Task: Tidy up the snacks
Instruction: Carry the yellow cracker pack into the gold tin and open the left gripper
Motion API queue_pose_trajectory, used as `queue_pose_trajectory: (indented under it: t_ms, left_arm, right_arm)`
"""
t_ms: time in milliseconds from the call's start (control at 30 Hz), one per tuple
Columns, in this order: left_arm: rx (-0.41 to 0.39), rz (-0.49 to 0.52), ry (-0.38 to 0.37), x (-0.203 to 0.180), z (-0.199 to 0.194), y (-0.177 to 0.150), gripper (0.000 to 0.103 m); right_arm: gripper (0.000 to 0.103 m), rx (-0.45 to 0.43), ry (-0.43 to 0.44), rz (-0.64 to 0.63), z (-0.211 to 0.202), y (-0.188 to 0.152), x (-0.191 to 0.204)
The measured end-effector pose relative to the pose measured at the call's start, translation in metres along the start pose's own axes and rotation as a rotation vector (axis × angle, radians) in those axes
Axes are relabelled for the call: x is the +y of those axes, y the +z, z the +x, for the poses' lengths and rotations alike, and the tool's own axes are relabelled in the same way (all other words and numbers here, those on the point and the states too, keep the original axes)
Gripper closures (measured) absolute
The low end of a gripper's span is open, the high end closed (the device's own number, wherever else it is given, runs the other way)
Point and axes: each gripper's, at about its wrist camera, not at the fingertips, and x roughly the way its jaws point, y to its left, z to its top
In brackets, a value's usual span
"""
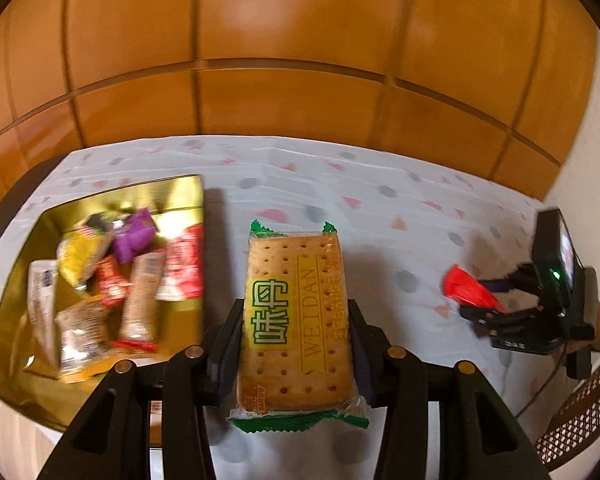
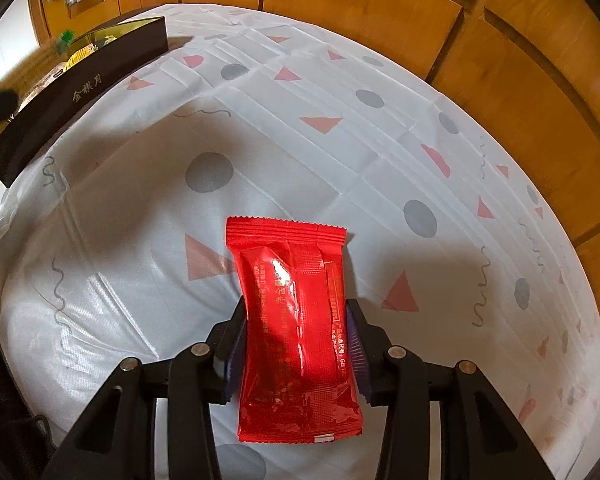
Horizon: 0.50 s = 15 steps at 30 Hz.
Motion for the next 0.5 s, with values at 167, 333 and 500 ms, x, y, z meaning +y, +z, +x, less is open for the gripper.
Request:
queue_pose_trajectory:
  t_ms: [167, 333, 500]
  left_arm:
    - [-0.008, -0.1, 0.083, 0.053, -0.008, 0.0, 0.056]
    - [0.001, -0.227, 0.158, 0.112, -0.014, -0.006, 0.056]
    - [0.026, -0.358, 0.199, 0.172, -0.012, -0.007, 0.056]
  right_arm:
    - [0.058, 0.001, 0.0, -0.002, 0.0, 0.001, 0.0]
    - [0.058, -0.001, -0.005, -0.008, 0.0, 0.002, 0.0]
    - [0.058, -0.005, -0.014, -0.018, 0.0, 0.001, 0.001]
